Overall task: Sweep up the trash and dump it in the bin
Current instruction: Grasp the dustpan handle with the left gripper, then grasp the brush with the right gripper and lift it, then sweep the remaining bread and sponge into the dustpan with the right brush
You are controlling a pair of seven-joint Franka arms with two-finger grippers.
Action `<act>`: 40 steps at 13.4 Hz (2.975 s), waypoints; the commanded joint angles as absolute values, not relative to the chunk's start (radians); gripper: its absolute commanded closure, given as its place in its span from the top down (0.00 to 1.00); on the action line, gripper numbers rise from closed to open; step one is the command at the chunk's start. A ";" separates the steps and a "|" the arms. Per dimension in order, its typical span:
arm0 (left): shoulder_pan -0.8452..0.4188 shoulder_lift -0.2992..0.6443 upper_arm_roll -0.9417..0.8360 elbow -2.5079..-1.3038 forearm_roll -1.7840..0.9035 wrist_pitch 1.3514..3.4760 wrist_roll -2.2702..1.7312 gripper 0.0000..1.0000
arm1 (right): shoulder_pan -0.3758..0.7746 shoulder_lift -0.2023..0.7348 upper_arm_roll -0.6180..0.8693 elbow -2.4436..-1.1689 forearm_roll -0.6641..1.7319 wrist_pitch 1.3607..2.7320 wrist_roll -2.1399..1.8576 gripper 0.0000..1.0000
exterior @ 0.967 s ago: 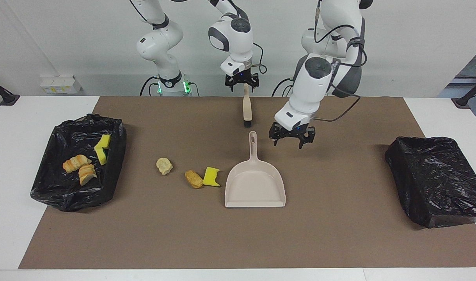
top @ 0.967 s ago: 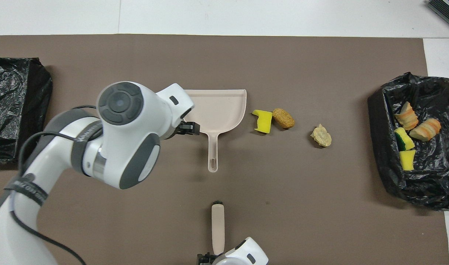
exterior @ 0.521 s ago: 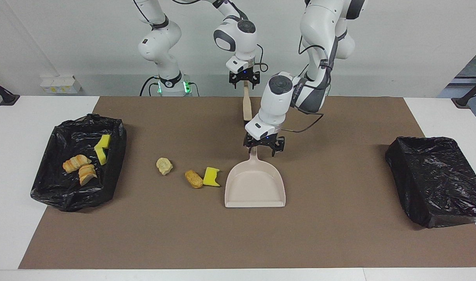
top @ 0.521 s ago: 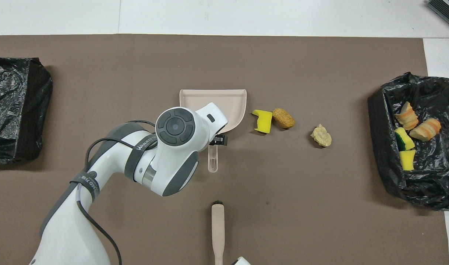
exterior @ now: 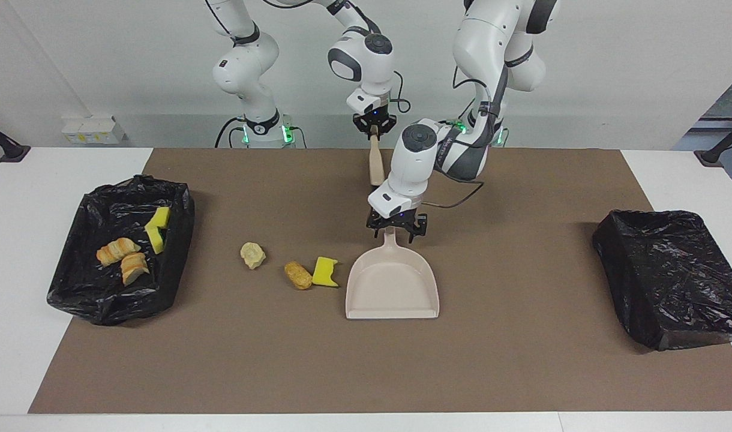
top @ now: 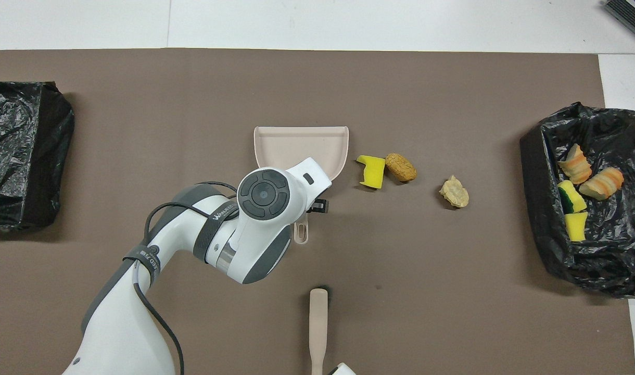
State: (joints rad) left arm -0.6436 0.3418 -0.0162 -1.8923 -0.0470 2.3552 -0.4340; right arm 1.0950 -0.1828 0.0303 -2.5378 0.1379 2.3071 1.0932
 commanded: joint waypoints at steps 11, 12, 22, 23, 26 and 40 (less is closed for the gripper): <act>-0.552 0.250 -0.002 -1.870 0.129 2.156 -0.110 0.00 | 0.591 -0.405 0.021 -2.526 0.060 1.953 0.709 0.00; -0.540 0.241 -0.002 -1.870 0.129 2.125 -0.003 0.00 | 0.521 -0.397 0.021 -2.522 0.043 1.953 0.639 0.00; -0.492 0.253 -0.002 -1.873 0.126 2.129 0.755 0.00 | 0.180 -0.092 0.020 -2.329 -0.313 2.057 0.324 0.00; -0.494 0.258 -0.002 -1.870 0.127 2.134 0.758 0.00 | 0.155 -0.071 0.021 -2.327 -0.339 2.084 0.321 0.00; -0.495 0.305 -0.005 -1.823 0.129 2.149 0.779 0.00 | 0.150 -0.051 0.026 -2.324 -0.425 2.101 0.322 0.00; -0.534 0.295 -0.011 -1.885 0.121 2.141 0.775 0.00 | 0.348 0.193 0.029 -1.924 -0.104 1.892 0.508 0.00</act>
State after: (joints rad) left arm -0.5203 0.3105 -0.0177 -1.8510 0.1112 2.1359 0.7750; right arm 0.3510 0.1512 0.0265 -2.0195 -0.1314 1.9647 0.4880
